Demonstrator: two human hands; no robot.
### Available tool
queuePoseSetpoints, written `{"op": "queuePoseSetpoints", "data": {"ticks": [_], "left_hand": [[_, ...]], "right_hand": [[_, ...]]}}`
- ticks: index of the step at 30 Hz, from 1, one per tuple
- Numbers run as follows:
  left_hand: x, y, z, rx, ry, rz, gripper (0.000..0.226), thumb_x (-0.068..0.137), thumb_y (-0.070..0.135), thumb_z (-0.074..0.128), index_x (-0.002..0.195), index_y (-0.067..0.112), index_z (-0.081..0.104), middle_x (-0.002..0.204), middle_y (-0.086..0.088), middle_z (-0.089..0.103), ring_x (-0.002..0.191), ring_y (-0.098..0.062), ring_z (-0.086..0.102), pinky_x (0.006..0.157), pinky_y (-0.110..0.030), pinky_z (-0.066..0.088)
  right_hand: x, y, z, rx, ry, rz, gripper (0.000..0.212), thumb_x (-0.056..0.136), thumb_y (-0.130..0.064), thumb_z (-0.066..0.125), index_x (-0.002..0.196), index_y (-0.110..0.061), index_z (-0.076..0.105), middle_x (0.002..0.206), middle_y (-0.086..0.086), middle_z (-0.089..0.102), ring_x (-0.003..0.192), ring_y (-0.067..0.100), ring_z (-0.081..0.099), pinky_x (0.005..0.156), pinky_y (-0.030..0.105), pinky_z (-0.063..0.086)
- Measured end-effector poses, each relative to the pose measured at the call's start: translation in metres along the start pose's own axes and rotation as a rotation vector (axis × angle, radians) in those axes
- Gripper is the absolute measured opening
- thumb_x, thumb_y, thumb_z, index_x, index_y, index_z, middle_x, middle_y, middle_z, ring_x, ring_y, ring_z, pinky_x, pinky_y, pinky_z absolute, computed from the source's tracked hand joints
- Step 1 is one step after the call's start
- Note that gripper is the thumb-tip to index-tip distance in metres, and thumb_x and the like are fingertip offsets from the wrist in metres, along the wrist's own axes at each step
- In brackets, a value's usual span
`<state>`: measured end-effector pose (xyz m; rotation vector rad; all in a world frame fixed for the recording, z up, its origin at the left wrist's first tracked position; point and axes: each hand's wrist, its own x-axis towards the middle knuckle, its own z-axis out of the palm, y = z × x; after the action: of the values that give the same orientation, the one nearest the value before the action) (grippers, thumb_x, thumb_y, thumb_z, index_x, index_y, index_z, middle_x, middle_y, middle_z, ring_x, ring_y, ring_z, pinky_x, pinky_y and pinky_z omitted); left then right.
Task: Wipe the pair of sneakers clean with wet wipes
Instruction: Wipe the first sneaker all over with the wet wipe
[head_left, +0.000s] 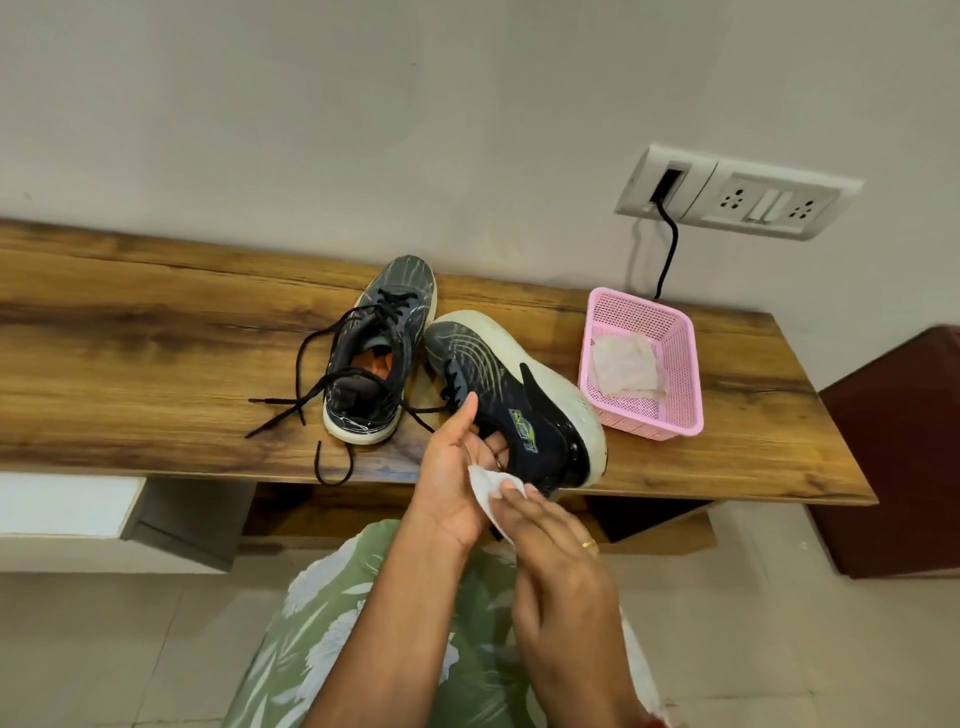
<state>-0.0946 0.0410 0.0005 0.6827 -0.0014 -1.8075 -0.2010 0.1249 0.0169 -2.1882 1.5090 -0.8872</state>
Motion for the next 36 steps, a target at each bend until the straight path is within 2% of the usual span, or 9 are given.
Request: {"op": "queuePoseSetpoints", "data": {"ticks": [4,7,11,17,21,25,27,31,36], "left_hand": [[0.0,0.005,-0.003,0.031,0.051,-0.006,0.041,0.092,0.034,0.049,0.122,0.008,0.059,0.103,-0.016,0.071,0.089,-0.025,0.069,0.083,-0.041,0.056],[0.0,0.004,-0.003,0.059,0.054,-0.05,0.037,0.096,0.029,0.044,0.122,0.006,0.058,0.1,-0.018,0.071,0.085,-0.022,0.07,0.083,-0.035,0.056],[0.0,0.002,0.0,0.103,0.09,-0.134,0.026,0.099,0.015,0.038,0.087,0.003,0.057,0.054,-0.009,0.063,0.041,-0.012,0.06,0.042,-0.019,0.05],[0.005,0.002,-0.01,0.113,0.18,-0.18,0.022,0.096,0.011,0.044,0.092,-0.005,0.058,0.073,-0.019,0.066,0.06,-0.023,0.066,0.049,-0.026,0.056],[0.004,0.004,-0.01,0.104,0.16,-0.174,0.024,0.096,0.011,0.044,0.104,-0.007,0.057,0.091,-0.023,0.064,0.078,-0.03,0.064,0.077,-0.037,0.055],[0.005,0.004,-0.015,0.153,0.156,-0.119,0.021,0.097,0.008,0.042,0.102,0.0,0.06,0.081,-0.014,0.072,0.066,-0.017,0.071,0.066,-0.027,0.059],[0.005,0.004,-0.015,0.163,0.166,-0.13,0.02,0.096,0.007,0.042,0.1,0.001,0.061,0.077,-0.012,0.073,0.062,-0.016,0.07,0.057,-0.025,0.058],[0.004,0.003,-0.018,0.175,0.171,-0.159,0.019,0.092,0.01,0.045,0.097,0.003,0.062,0.073,-0.009,0.069,0.059,-0.015,0.065,0.057,-0.022,0.055],[0.008,0.007,-0.022,0.164,0.201,-0.168,0.027,0.092,0.015,0.043,0.095,-0.005,0.06,0.073,-0.015,0.067,0.063,-0.019,0.065,0.072,-0.024,0.052]], "right_hand": [[0.027,-0.008,-0.03,0.548,0.185,0.284,0.047,0.084,0.007,0.047,0.105,-0.028,0.07,0.095,-0.012,0.07,0.074,-0.003,0.062,0.061,0.011,0.047],[0.058,0.002,-0.043,0.42,0.25,0.219,0.042,0.083,0.0,0.045,0.108,-0.024,0.068,0.106,-0.012,0.068,0.101,0.001,0.061,0.085,0.018,0.049],[0.075,0.018,-0.026,-0.003,-0.085,0.115,0.05,0.083,0.011,0.046,0.12,-0.017,0.063,0.126,0.001,0.059,0.126,0.014,0.046,0.109,0.024,0.027],[0.038,0.027,-0.001,-0.208,-0.189,0.009,0.049,0.071,0.003,0.048,0.115,-0.011,0.066,0.118,0.005,0.065,0.114,0.019,0.058,0.1,0.034,0.036],[0.03,0.025,-0.007,-0.036,-0.182,-0.033,0.052,0.074,0.01,0.049,0.116,-0.016,0.065,0.119,-0.007,0.061,0.118,0.005,0.05,0.104,0.014,0.031],[0.062,0.036,-0.023,0.242,0.117,0.271,0.055,0.084,0.014,0.046,0.116,-0.029,0.057,0.116,-0.008,0.06,0.101,-0.006,0.055,0.092,0.005,0.039],[0.075,0.039,-0.023,0.179,0.111,0.272,0.052,0.084,0.013,0.046,0.117,-0.025,0.059,0.116,-0.007,0.06,0.103,-0.007,0.051,0.091,0.001,0.035],[0.057,0.036,0.005,-0.068,-0.173,0.128,0.05,0.086,0.008,0.043,0.128,-0.015,0.056,0.134,-0.001,0.053,0.124,0.008,0.046,0.109,0.019,0.024],[0.031,0.038,0.021,-0.305,-0.207,-0.192,0.055,0.073,-0.008,0.035,0.122,-0.007,0.06,0.125,0.008,0.061,0.117,0.02,0.056,0.105,0.03,0.032]]}}
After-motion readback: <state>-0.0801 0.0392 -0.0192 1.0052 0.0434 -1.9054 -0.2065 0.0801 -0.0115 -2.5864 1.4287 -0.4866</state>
